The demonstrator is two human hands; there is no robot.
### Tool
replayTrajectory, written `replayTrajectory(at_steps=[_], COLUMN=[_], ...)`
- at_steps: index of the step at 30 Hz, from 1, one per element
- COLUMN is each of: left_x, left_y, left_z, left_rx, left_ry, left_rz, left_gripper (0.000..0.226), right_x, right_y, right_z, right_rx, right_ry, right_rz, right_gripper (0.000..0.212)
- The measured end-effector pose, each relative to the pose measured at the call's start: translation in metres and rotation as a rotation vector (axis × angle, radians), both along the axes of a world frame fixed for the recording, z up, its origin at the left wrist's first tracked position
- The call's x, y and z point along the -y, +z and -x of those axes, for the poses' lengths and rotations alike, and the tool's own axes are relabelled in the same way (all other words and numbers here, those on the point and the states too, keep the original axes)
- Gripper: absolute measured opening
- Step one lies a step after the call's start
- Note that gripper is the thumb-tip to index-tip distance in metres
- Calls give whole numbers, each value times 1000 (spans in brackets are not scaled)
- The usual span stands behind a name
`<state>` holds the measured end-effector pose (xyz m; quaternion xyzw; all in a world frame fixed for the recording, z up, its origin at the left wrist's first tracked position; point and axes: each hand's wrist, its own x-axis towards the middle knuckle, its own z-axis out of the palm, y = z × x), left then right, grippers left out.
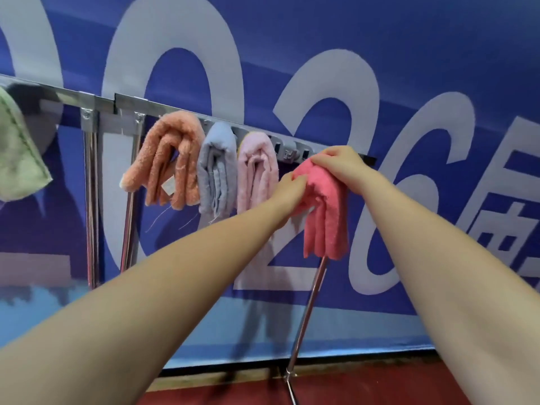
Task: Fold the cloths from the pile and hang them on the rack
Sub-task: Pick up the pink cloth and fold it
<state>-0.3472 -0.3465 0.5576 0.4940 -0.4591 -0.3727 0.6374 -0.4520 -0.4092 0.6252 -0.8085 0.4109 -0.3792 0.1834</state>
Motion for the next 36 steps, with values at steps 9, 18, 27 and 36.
replayTrajectory(at_steps=[9, 18, 27, 36], left_x=[29, 56, 60, 73], left_y=[0, -12, -13, -12], left_z=[-31, -42, -37, -40], left_rx=[-16, 152, 190, 243], left_ry=[153, 351, 385, 344], left_rz=[212, 226, 176, 200], left_gripper=[48, 59, 36, 53], right_x=[30, 58, 82, 68], right_y=[38, 44, 28, 10], right_z=[-42, -91, -75, -60], right_rx=[-82, -317, -122, 7], right_ry=[144, 190, 66, 47], right_rz=[45, 49, 193, 189], right_gripper=[18, 7, 26, 42])
